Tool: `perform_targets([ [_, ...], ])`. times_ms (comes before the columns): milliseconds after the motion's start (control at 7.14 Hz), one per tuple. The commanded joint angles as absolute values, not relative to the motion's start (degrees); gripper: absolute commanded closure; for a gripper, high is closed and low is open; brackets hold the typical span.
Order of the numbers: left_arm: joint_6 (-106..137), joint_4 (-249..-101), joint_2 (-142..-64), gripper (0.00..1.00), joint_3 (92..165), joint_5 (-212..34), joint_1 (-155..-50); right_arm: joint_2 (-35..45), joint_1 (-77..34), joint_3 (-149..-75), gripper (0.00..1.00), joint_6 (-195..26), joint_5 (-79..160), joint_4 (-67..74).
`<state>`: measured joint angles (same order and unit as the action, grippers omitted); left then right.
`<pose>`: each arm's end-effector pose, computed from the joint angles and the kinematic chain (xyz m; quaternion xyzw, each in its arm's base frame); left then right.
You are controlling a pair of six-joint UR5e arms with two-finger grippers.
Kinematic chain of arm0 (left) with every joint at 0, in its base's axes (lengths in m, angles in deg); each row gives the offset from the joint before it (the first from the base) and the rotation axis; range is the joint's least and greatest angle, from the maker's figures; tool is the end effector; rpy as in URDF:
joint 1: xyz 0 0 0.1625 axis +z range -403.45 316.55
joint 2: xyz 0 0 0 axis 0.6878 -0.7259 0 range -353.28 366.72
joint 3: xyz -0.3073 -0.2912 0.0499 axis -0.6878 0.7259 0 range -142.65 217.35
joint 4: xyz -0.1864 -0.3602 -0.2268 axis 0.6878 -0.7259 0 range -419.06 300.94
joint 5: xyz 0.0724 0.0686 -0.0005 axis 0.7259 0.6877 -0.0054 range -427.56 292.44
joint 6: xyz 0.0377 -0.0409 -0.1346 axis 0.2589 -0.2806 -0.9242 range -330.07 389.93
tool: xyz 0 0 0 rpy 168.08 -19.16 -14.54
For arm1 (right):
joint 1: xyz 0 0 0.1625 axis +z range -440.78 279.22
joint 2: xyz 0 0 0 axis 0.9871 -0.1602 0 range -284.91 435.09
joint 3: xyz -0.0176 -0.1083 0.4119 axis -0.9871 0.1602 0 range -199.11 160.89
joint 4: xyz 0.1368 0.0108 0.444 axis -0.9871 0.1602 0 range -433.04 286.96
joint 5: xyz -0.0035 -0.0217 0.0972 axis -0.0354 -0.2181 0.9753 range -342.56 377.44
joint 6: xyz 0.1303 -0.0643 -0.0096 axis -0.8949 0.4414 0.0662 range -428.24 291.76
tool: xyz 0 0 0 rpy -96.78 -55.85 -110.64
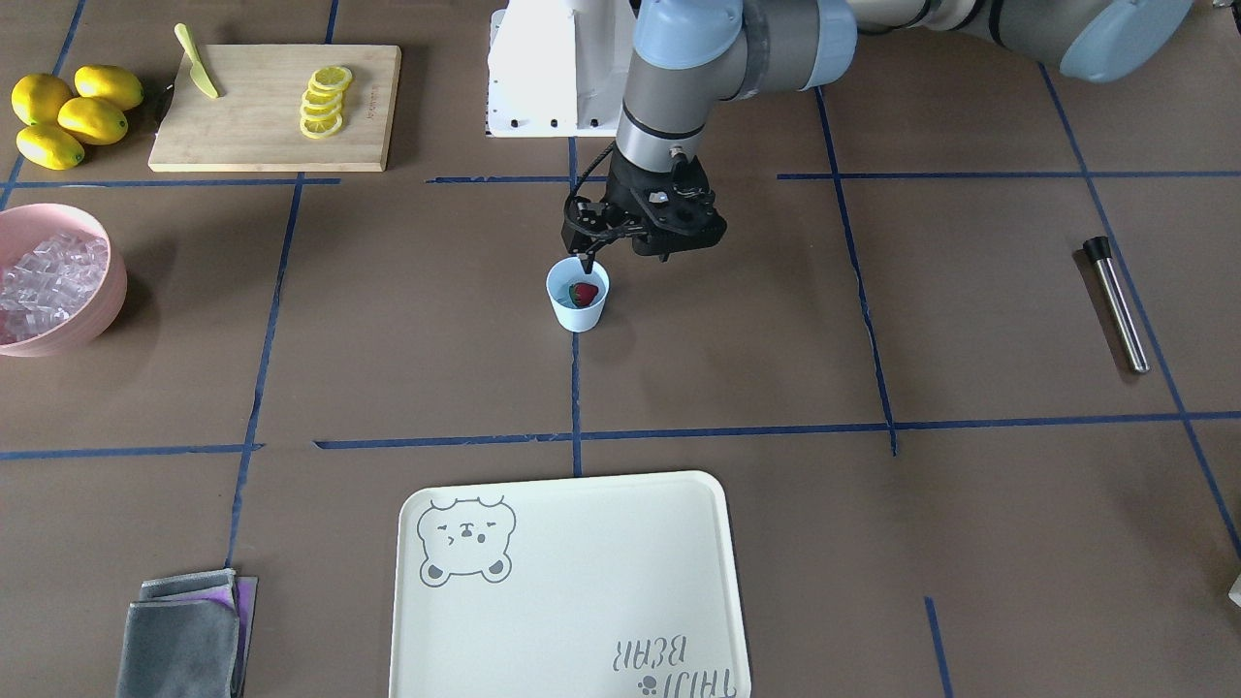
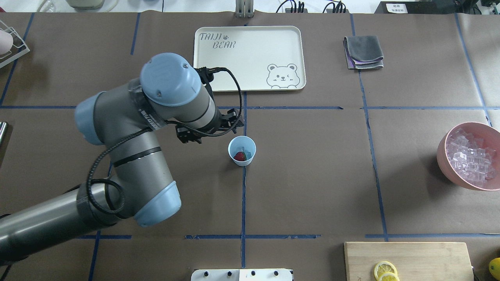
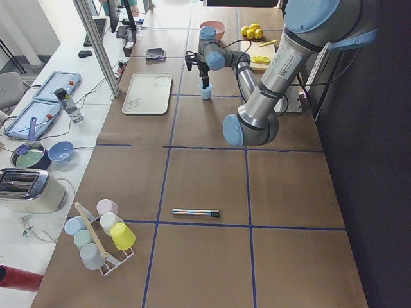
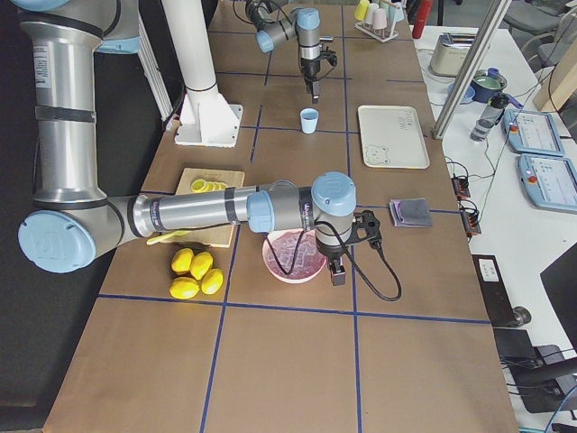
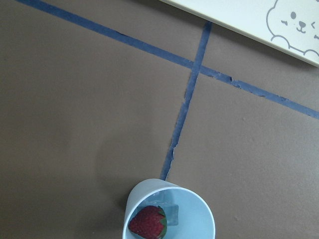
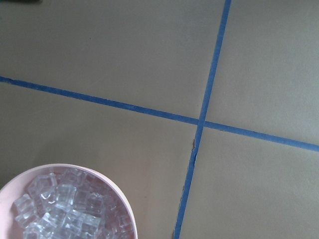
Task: Mash ice and strawberries in cup
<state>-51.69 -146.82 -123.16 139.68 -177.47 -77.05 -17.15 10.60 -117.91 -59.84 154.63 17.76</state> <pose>0.5494 -0.4654 0.1496 0.0027 0.4446 -0.1236 0.8872 0.0394 -0.5340 0.6260 0.0799 -0.3944 -0.0761 0.9123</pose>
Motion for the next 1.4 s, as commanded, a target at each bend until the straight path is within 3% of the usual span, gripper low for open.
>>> perform_targets([
  [0, -41.67, -145.02, -113.39, 0.0, 146.65, -181.88, -82.71, -17.46, 12.98, -114.22, 0.0, -58.92, 156.48, 17.49],
  [280, -29.9, -141.43, -106.25, 0.0, 150.98, -184.62, -87.9, -17.46, 13.87, -114.03, 0.0, -62.16, 156.4, 16.88],
  [700, -8.91, -141.24, -94.14, 0.0, 151.25, -191.01, -99.91, -17.46, 13.87, -113.24, 0.0, -62.35, 155.26, 15.91],
  [1120, 5.75, -143.51, -84.61, 0.0, 148.2, -195.52, -109.89, -17.29, 13.87, -112.89, 0.0, -62.44, 155.34, 15.91],
  [1260, 5.58, -151.79, -82.95, 0.0, 143.39, -195.61, -109.98, -17.2, 13.87, -112.97, 0.0, -62.44, 155.34, 15.91],
])
